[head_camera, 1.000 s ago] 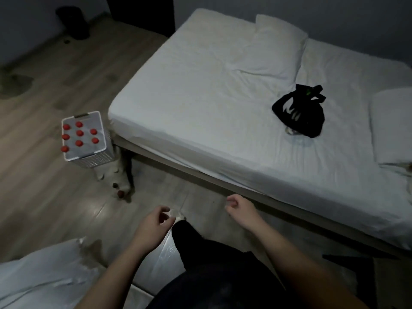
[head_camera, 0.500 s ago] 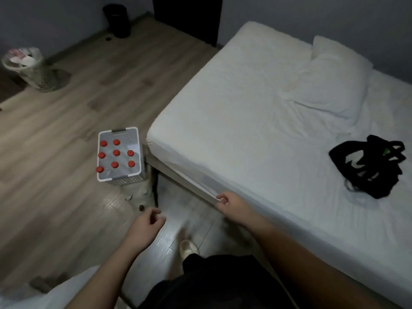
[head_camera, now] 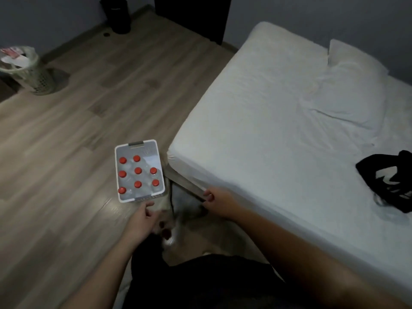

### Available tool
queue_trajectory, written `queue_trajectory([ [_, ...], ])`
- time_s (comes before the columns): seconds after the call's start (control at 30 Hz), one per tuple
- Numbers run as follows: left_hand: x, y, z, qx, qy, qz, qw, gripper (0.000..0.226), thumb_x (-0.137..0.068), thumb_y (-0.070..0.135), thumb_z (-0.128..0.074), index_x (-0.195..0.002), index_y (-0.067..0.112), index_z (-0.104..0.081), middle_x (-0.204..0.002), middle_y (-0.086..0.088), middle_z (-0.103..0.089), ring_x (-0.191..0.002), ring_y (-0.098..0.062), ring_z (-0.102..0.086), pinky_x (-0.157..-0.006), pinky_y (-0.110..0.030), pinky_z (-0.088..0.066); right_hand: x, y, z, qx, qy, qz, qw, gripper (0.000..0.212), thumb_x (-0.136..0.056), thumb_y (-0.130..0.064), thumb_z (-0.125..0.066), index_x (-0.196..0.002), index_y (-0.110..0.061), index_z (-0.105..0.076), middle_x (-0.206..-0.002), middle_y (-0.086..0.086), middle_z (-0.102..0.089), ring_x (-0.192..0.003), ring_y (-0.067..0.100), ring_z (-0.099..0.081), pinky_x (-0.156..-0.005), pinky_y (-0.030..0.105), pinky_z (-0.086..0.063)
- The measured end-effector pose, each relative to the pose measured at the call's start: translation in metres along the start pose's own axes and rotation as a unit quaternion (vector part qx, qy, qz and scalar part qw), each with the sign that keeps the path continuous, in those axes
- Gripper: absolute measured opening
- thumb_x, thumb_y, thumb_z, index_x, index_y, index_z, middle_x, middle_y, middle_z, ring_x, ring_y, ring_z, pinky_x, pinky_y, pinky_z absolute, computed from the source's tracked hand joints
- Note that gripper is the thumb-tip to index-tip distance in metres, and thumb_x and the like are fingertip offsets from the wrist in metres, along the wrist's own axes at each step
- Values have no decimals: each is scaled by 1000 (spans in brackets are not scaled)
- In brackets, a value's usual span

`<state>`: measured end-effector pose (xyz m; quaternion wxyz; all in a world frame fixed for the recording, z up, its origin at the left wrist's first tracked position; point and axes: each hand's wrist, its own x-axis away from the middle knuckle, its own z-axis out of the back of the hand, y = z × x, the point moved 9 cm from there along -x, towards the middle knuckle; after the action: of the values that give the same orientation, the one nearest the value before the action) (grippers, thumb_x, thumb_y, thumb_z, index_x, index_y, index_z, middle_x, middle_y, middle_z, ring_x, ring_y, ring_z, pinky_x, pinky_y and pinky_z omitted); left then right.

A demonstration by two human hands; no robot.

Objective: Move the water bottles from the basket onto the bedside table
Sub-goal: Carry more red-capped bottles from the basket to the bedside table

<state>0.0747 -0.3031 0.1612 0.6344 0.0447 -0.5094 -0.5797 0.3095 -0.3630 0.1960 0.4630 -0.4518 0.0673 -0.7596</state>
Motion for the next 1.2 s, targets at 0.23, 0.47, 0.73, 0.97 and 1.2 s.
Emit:
queue_trajectory([
  [0.23, -89, -19, 107, -70, -59, 0, 996, 41, -85, 34, -62, -121, 18, -50, -104, -7, -64, -90, -25, -63, -81, -36, -50, -68, -120, -49, -15, -20, -27, 999, 37, -87, -23, -57, -121, -9, -53, -117, 13, -62, -108, 28, -58, -90, 34, -47],
  [0.47, -192, -28, 157, -127, -72, -4, 989, 43, -88, 31, -59, -126, 15, -46, -95, -5, -64, -81, -19, -57, -69, -29, -41, -175, -174, -86, -25, -40, -54, 997, 24, -89, -27, -51, -111, -18, -55, -110, 5, -64, -101, 24, -61, -86, 33, -47],
  [0.73, -314, -62, 137, -104, -28, -46, 993, 46, -86, 34, -64, -125, 19, -45, -102, -1, -59, -86, -3, -62, -61, -13, -43, -321, -149, -138, -18, -31, -74, 997, 47, -90, -33, -49, -135, -24, -36, -129, 5, -54, -115, 27, -56, -98, 45, -47],
  [0.97, -393, -92, 110, -197, 2, -48, 979, 55, -85, 39, -59, -131, 22, -35, -114, -2, -48, -90, -12, -48, -71, -29, -39, -403, -145, -171, 67, 39, 0, 997, 45, -88, -39, -49, -130, -29, -36, -124, -1, -54, -112, 20, -54, -97, 39, -45],
  [1.2, -440, -101, 86, -297, -57, -77, 950, 33, -83, 43, -53, -113, 29, -50, -94, 4, -66, -77, -14, -62, -68, -31, -53, -443, -142, -183, 99, 15, -3, 995, 42, -93, -38, -48, -132, -27, -37, -119, 3, -54, -106, 23, -54, -92, 37, -41],
])
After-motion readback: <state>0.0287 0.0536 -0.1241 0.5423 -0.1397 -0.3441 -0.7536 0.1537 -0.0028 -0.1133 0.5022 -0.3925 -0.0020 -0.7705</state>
